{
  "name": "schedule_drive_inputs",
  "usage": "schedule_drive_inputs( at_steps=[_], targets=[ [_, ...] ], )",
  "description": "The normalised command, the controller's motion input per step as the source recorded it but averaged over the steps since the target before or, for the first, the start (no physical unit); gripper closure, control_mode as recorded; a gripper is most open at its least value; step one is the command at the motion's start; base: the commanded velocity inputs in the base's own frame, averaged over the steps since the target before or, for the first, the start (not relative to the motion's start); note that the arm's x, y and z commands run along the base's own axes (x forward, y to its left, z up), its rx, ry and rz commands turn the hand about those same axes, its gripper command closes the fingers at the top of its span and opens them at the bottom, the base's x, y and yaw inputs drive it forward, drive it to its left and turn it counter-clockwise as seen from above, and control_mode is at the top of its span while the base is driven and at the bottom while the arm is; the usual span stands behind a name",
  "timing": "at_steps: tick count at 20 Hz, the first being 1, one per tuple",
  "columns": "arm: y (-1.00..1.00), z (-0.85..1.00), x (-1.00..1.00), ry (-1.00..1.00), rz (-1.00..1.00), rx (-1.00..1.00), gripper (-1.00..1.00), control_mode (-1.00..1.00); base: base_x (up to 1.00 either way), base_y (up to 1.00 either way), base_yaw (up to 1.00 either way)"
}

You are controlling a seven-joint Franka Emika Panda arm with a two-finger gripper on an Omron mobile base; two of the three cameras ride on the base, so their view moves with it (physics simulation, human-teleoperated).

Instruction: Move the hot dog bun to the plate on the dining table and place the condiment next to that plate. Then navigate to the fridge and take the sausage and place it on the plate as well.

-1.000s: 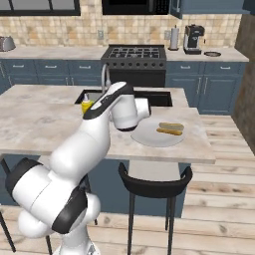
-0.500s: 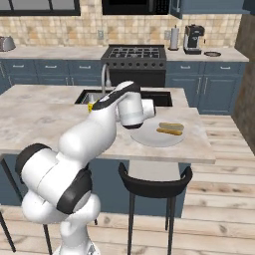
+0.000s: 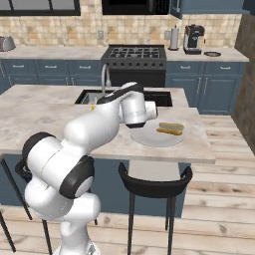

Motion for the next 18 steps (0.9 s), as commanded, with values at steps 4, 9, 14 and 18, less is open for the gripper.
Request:
schedule_drive_inputs(
  at_steps=[4, 9, 14, 18],
  targets=[
    [-0.01, -0.14, 0.19, 0.0, 0.0, 0.0, 1.0, -1.0, 0.0, 0.0, 0.0],
    [0.0, -0.14, 0.17, 0.0, 0.0, 0.0, 1.0, -1.0, 0.0, 0.0, 0.0],
    [-0.01, -0.18, 0.19, 0.0, 0.0, 0.0, 1.0, -1.0, 0.0, 0.0, 0.0],
    [-0.01, -0.15, 0.19, 0.0, 0.0, 0.0, 1.0, -1.0, 0.0, 0.0, 0.0]
  ],
)
